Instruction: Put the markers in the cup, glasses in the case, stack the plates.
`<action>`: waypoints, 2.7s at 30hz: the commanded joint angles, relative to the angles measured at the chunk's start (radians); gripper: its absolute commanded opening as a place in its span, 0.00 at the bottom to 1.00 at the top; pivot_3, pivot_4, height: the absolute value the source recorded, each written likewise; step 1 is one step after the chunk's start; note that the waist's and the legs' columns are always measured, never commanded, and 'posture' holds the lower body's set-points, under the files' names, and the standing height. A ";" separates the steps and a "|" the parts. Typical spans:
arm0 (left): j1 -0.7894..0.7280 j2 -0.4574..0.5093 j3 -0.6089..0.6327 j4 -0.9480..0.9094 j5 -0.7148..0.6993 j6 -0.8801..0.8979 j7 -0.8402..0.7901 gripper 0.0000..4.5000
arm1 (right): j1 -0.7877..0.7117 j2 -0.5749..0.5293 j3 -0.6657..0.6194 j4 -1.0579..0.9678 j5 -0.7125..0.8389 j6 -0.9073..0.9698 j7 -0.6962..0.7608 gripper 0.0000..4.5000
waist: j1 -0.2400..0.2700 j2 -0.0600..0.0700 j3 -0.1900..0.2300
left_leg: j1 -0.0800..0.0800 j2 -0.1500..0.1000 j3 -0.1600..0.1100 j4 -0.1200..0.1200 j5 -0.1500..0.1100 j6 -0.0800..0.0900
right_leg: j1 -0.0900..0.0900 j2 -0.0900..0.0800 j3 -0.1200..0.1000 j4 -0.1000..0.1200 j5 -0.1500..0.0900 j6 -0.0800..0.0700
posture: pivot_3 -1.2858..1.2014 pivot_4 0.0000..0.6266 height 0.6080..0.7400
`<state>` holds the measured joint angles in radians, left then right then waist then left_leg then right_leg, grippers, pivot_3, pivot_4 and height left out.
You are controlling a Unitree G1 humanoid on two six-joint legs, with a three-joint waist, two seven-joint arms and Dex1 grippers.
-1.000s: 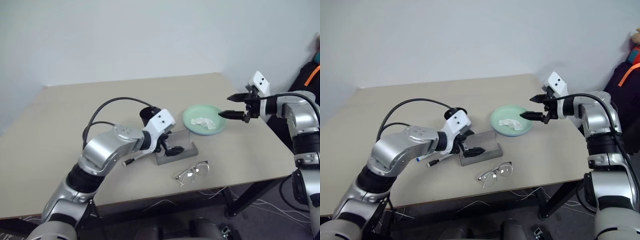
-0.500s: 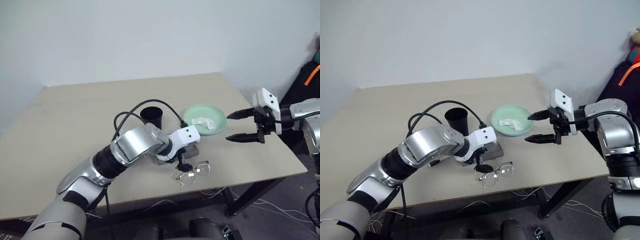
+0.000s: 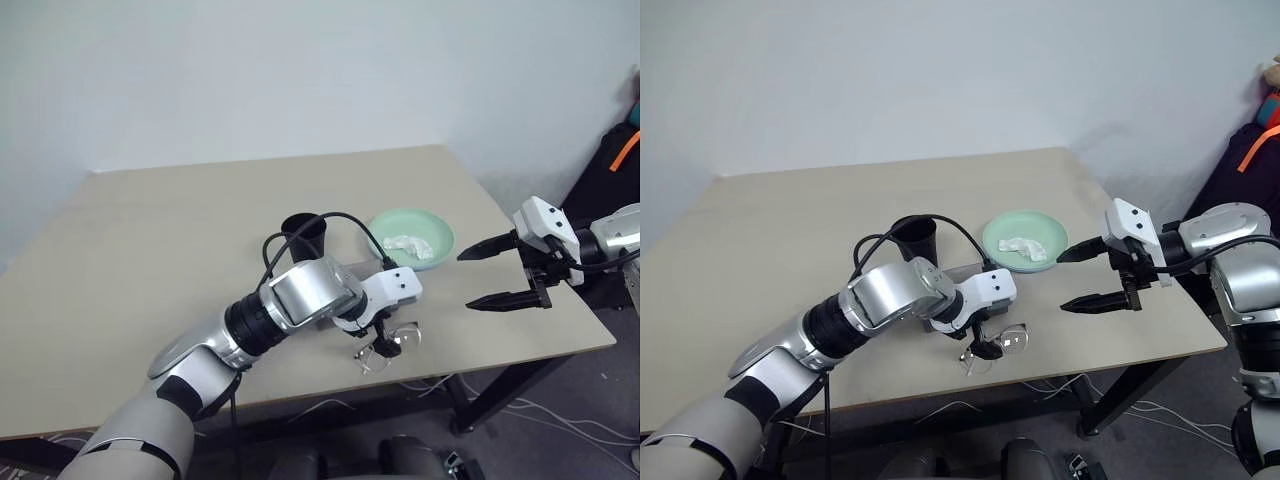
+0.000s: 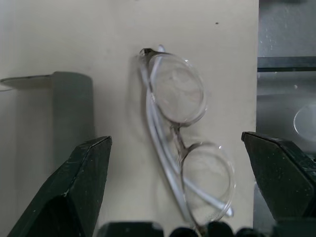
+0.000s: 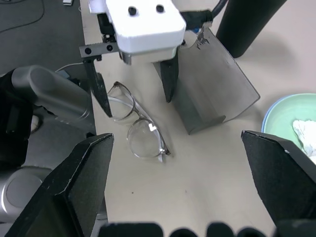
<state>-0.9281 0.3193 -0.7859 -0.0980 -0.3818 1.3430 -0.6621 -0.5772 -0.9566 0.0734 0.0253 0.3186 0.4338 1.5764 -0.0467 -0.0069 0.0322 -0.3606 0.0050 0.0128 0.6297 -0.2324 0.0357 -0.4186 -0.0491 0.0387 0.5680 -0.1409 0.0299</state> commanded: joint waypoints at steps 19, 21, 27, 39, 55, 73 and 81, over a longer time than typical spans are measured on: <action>-0.002 -0.031 -0.026 0.091 0.078 -0.032 -0.002 0.00 | -0.003 -0.006 -0.015 -0.042 0.029 -0.006 -0.052 1.00 | 0.000 -0.001 0.000 | 0.000 0.000 0.000 0.000 0.000 0.000 | 0.000 0.000 0.000 0.000 0.000 0.000 | 0.52 0.00 0.90; -0.003 -0.029 -0.027 0.096 0.080 -0.036 -0.005 0.00 | -0.005 -0.004 -0.013 -0.040 0.028 -0.008 -0.054 1.00 | 0.000 -0.001 0.000 | 0.000 0.000 0.000 0.000 0.000 0.000 | 0.000 0.000 0.000 0.000 0.000 0.000 | 0.52 0.00 0.90; -0.003 -0.029 -0.034 0.106 0.087 -0.051 -0.012 0.00 | -0.013 0.000 -0.007 -0.031 0.023 -0.017 -0.063 1.00 | 0.000 -0.001 0.000 | 0.000 0.000 0.000 0.000 0.000 0.000 | 0.000 0.000 0.000 0.000 0.000 0.000 | 0.52 0.00 0.90; -0.035 -0.022 0.071 0.096 0.075 -0.058 -0.027 0.00 | -0.037 0.003 0.007 0.005 0.017 -0.040 -0.073 1.00 | 0.000 -0.001 0.000 | 0.000 0.000 0.000 0.001 0.000 0.000 | 0.000 0.000 0.000 0.000 0.000 0.000 | 0.52 0.00 0.90; -0.171 0.147 0.106 0.146 0.146 -0.221 -0.154 0.00 | -0.079 0.028 0.028 0.047 0.004 -0.065 -0.076 1.00 | 0.000 0.002 -0.001 | 0.000 0.000 0.000 0.000 0.000 0.001 | 0.000 0.000 0.001 0.001 0.000 0.000 | 0.52 0.00 0.90; -0.076 0.064 0.013 0.356 0.391 -0.441 -0.175 0.00 | -0.076 0.042 0.021 0.020 0.012 -0.055 -0.084 1.00 | 0.001 0.002 -0.001 | -0.001 -0.001 0.000 0.001 -0.002 0.004 | 0.000 0.000 0.002 0.001 0.000 0.000 | 0.52 0.00 0.90; -0.053 0.065 -0.008 0.353 0.458 -0.435 -0.214 0.00 | -0.071 0.045 0.016 0.007 0.018 -0.049 -0.091 1.00 | 0.002 0.002 -0.001 | -0.001 -0.002 0.000 0.001 -0.002 0.004 | 0.001 0.000 0.002 0.001 0.000 0.000 | 0.52 0.00 0.90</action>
<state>-0.9726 0.3813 -0.7965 0.2734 0.0507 0.9108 -0.8620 -0.6261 -0.9168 0.1179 0.0560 0.3167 0.3873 1.4954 -0.0450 -0.0048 0.0309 -0.3611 0.0034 0.0128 0.6311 -0.2342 0.0395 -0.4181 -0.0492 0.0411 0.5690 -0.1410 0.0302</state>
